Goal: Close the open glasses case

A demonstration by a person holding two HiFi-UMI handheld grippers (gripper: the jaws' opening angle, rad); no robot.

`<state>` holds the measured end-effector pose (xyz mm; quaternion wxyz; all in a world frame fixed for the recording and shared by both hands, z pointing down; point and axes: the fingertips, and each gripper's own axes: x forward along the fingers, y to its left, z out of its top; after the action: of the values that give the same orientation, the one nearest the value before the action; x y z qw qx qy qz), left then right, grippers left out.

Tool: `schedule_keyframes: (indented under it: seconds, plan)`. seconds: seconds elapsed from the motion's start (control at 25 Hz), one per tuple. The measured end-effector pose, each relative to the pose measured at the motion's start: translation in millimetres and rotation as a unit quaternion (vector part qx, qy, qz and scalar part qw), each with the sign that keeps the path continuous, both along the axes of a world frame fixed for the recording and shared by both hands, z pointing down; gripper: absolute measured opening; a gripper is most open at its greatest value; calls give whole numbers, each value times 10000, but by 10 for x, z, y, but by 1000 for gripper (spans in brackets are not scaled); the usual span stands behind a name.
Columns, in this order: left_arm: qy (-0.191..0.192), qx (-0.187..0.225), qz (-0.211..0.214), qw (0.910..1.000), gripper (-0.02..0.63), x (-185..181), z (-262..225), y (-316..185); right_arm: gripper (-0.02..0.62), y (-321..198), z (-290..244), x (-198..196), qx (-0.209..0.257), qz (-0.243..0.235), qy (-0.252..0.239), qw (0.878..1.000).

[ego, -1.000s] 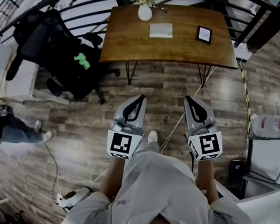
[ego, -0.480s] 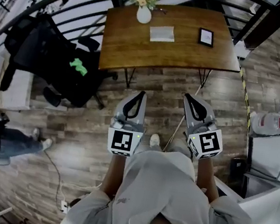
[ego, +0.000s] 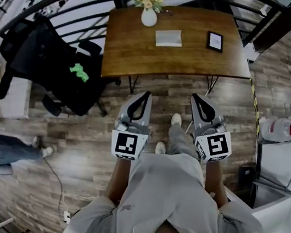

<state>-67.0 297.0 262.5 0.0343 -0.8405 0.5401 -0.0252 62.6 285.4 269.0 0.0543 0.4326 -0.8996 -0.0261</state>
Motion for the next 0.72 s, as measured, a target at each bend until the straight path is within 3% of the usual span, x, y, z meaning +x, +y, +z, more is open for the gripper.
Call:
schedule_keyframes:
  seconds: [0.72]
  plan:
    - [-98,-273,-396,9988,18,96,26,-1447,3,-1518,-1,1,-156,-432,-111,9989]
